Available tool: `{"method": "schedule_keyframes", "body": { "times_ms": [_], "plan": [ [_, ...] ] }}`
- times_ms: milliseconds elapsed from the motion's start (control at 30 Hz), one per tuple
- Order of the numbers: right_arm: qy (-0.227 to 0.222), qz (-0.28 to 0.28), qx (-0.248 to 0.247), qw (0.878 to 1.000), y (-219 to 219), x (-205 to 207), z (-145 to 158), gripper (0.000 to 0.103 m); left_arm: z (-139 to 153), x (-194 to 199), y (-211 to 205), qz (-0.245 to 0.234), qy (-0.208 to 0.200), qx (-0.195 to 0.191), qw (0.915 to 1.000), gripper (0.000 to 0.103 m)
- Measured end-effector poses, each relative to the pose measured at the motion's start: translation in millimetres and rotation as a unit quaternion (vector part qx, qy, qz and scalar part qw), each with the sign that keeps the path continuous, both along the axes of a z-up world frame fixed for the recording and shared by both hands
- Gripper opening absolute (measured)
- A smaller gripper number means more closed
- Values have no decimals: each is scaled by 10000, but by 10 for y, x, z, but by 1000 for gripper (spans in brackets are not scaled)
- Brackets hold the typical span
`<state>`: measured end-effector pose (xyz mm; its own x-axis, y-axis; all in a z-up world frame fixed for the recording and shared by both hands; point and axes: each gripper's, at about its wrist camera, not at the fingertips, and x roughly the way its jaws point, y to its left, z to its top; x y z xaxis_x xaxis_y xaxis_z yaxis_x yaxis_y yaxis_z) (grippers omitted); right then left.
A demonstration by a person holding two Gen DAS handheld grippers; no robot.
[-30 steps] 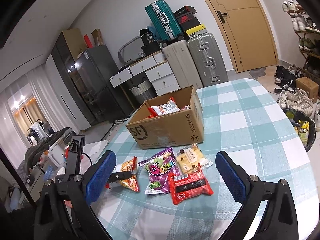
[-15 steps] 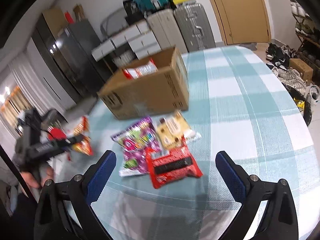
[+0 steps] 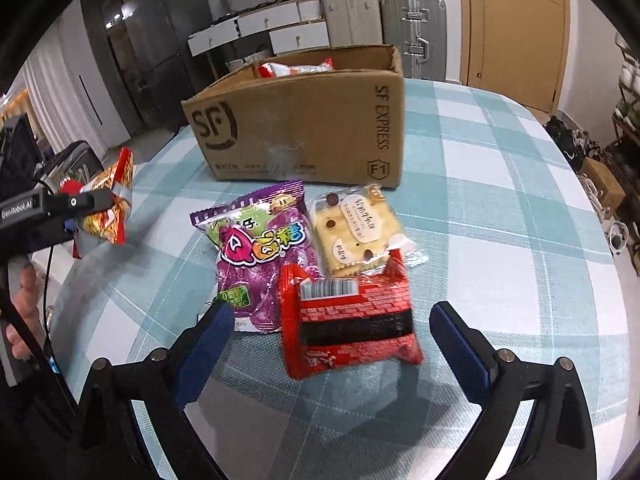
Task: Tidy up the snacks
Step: 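Grasp the red-black pack with the right gripper while the left holds the noodle bag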
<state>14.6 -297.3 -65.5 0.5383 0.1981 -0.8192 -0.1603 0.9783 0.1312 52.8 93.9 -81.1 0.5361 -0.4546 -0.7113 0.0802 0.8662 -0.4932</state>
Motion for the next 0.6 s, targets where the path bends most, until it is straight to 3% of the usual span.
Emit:
{"method": "schedule_keyframes", "body": {
  "times_ms": [133,400,600],
  "plan": [
    [121,39,-236,9996,52,31,-89,83,5,-6,0,-2,-4,4,10000,48],
    [172,-3,-111,9998,-9,17,-94,61,4,-14,-7,-14,18,-13,10000,48],
    [313,-172,454,9983,-164,32,-79,51,2,-12,-6,4,30,-18,10000,49]
  ]
}}
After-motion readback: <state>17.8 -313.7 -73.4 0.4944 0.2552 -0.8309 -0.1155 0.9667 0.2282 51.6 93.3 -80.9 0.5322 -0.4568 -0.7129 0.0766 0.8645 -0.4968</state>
